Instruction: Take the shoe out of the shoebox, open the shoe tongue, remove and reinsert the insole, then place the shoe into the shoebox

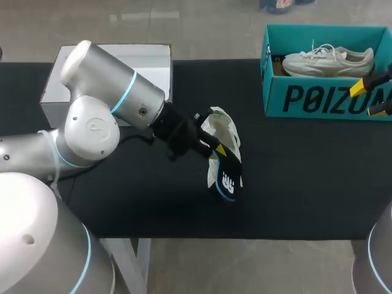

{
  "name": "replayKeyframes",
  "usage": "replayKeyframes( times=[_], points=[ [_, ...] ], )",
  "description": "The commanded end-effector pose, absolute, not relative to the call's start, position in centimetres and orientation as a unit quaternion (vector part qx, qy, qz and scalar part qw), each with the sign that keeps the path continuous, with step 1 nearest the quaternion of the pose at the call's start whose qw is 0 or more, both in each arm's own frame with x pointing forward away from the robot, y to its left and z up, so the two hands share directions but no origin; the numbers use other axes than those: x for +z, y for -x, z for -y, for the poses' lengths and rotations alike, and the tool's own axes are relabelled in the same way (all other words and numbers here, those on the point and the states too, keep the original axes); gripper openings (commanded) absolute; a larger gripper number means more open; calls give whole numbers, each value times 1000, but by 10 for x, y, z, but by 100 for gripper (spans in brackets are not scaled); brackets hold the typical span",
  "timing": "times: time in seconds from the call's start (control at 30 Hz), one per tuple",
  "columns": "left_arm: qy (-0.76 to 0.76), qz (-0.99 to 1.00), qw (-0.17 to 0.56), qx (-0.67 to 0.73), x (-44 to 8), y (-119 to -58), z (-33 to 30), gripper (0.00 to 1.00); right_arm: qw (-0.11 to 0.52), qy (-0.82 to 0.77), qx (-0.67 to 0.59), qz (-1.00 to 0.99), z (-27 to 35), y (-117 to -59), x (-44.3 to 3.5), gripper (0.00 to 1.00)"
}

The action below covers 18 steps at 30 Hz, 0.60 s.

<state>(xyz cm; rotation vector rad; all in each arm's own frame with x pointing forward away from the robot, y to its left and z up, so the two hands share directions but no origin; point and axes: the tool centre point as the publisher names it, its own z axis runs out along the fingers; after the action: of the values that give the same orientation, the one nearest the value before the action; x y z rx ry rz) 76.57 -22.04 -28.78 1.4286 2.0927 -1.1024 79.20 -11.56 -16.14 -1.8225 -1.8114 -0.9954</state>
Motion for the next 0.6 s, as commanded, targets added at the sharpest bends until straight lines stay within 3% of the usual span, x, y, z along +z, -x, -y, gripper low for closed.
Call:
replayKeyframes(
  times=[0.03,0.6],
  points=[
    [-513,-743,183,-389,-292,-778,224,0,191,650,-353,645,115,-791,-161,100],
    [-510,-733,172,-417,-290,-778,222,0,191,650,-353,645,115,-791,-161,100]
  ],
)
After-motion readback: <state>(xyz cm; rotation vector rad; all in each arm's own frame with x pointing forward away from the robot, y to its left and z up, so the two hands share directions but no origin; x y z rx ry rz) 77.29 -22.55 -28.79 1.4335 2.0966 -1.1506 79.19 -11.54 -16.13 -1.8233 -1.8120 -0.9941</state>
